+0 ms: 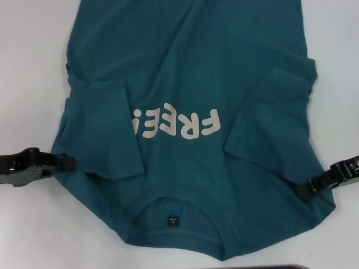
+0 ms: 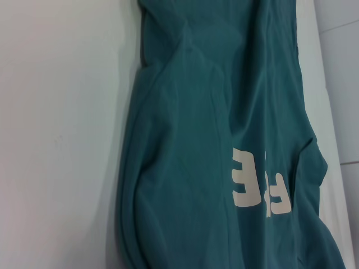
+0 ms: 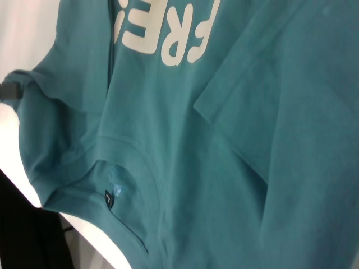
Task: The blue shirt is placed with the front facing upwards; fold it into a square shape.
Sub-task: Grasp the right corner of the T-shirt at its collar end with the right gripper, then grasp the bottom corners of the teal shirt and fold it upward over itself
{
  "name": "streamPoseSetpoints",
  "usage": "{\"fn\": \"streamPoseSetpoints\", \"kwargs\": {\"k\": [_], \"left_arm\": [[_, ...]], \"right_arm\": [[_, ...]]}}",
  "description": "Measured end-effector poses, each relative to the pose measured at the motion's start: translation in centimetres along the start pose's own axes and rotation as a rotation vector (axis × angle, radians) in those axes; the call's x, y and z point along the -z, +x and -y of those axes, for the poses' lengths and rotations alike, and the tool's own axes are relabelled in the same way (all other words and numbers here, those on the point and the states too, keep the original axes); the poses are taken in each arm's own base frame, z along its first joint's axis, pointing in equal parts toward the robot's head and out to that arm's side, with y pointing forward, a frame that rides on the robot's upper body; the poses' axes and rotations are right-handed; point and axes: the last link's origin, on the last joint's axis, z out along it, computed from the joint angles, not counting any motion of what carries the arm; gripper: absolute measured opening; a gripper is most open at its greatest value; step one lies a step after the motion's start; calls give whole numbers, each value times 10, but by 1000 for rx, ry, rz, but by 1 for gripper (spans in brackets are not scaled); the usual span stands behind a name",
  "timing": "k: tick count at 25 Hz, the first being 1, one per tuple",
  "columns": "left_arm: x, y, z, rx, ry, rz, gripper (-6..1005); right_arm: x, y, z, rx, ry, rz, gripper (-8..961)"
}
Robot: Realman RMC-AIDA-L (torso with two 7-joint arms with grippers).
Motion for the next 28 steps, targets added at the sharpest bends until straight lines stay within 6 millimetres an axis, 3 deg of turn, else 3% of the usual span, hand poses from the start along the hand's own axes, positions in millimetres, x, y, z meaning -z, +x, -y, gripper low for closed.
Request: {"fn": "streamPoseSetpoints", "kwargs": {"k": [1, 6, 9, 14, 20, 28], "left_arm": [[0, 0, 0, 0, 1, 0, 65], [2, 1, 0, -1, 1, -1, 66], [2, 1, 0, -2, 0, 0, 66], [1, 1, -1, -2, -4, 3, 66], [2, -1, -4, -8, -15, 25, 65], [23, -19, -7, -19, -30, 107, 64]], "right_arm": [[0, 0, -1, 3, -1, -4, 733], [1, 1, -3, 7, -8, -25, 508], [1, 1, -3, 8, -3, -34, 301], [3, 2, -1, 2, 7, -38, 73], [5, 4, 3, 9, 54, -82, 50], [27, -2, 1, 73, 152, -148, 30]]}}
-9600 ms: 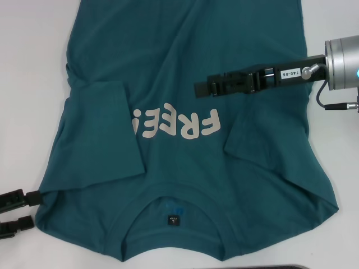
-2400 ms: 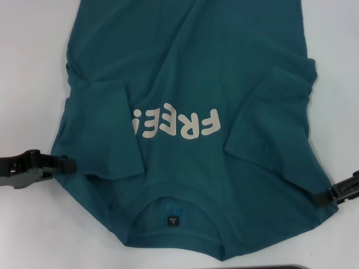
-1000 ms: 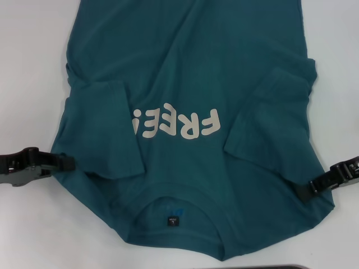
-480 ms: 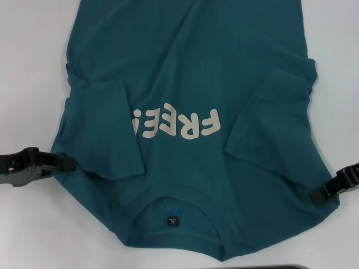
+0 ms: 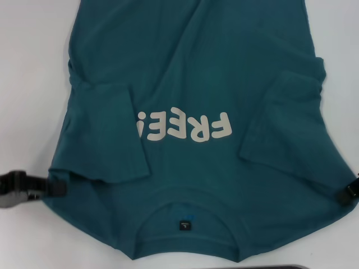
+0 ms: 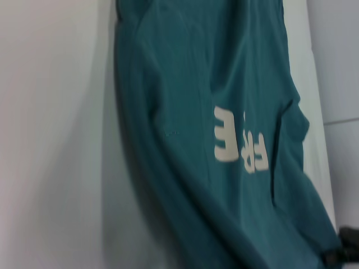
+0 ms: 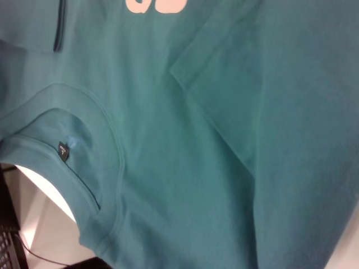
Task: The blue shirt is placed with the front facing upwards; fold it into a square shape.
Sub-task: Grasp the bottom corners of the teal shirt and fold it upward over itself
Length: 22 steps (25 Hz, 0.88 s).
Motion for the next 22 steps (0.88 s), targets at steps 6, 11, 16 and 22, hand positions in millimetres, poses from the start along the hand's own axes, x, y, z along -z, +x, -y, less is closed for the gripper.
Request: {"fn": "streamPoseSetpoints", "kwargs": {"k": [6, 11, 16, 22], "left_arm": [[8, -18, 8, 31, 50, 36, 65], [17, -35, 15, 67, 75, 29, 64], [19, -46, 18, 76, 76, 39, 65], [13, -55, 20, 73, 85, 80, 64]], "right_arm": [[9, 1, 1, 1, 34, -35, 31], [9, 7, 3, -19, 46, -63, 32], [11, 11, 4, -28, 38, -75, 32], [11, 12, 2, -24, 38, -96, 33]]}}
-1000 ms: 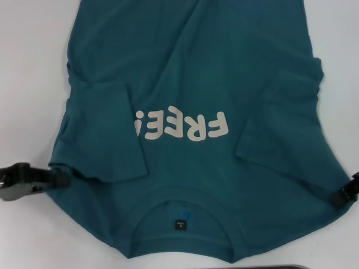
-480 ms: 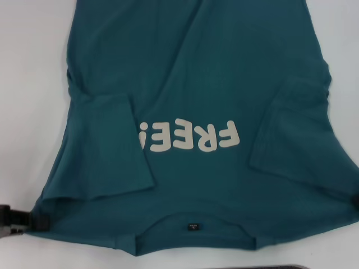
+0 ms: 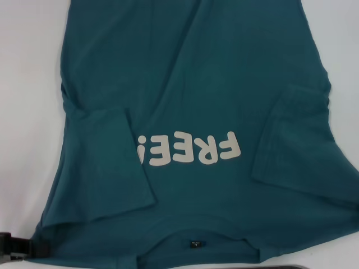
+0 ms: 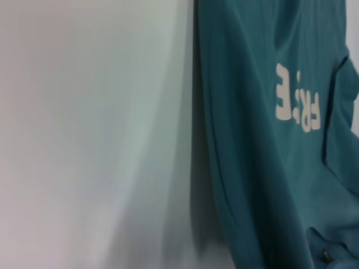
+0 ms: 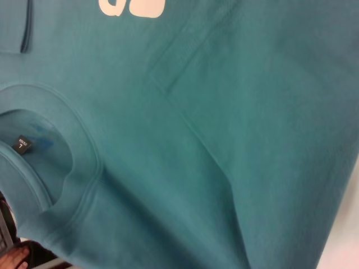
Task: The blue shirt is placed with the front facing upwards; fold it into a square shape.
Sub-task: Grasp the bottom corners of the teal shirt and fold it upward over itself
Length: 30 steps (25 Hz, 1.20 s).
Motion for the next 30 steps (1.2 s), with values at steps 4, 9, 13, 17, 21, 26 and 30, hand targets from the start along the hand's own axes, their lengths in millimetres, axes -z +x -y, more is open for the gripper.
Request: {"fn": "streamPoseSetpoints", "kwargs": {"k": [4, 9, 13, 17, 21, 26, 30], "left_arm": [[0, -3, -1, -18, -12, -4, 65], [3, 11, -18, -128, -103, -38, 65], [7, 36, -31, -186, -182, -58, 66], [7, 66, -49, -207, -266, -99, 66], [1, 93, -67, -226, -298, -164, 64], [-21, 122, -90, -254, -299, -197, 63], [-30, 146, -106, -289, -292, -254, 63]], "right_arm": [[-2, 0, -2, 23, -8, -8, 33], [4, -11, -15, 151, -100, 95, 34], [13, -24, -24, 243, -151, 192, 34], [29, -37, -27, 209, -175, 316, 35], [48, -48, -21, 128, -182, 476, 35], [55, -58, -20, 93, -186, 569, 36], [60, -66, -20, 85, -177, 619, 36]]}}
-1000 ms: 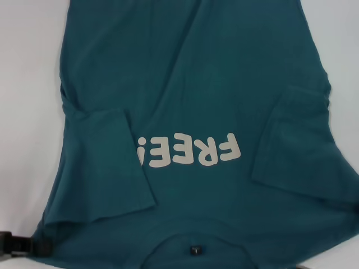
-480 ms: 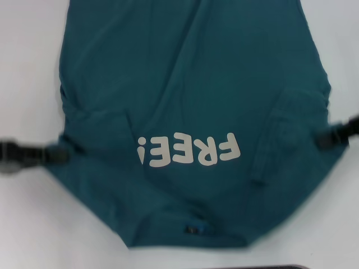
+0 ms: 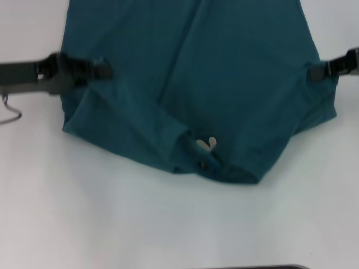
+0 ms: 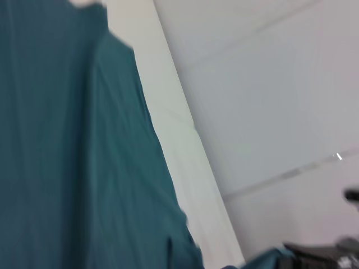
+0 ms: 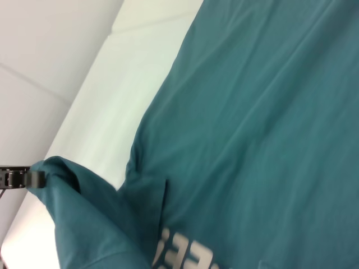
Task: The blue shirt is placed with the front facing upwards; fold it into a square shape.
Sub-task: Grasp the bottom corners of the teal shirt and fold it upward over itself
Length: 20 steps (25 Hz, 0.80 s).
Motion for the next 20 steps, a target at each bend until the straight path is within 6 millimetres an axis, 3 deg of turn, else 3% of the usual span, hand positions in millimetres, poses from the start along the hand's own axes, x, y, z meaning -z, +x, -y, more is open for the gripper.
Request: {"fn": "streamPoseSetpoints", "kwargs": {"k": [4, 13, 20], "left_arm": [[-4, 20, 6, -6, 65, -77, 63], [0, 43, 19, -10, 184, -204, 63], [-20, 64, 20, -102, 278, -210, 62]], "right_arm": [[5, -7, 4, -14, 21, 65, 37], [20, -18, 17, -42, 62, 231, 38], [15, -30, 20, -22, 103, 290, 39]]}}
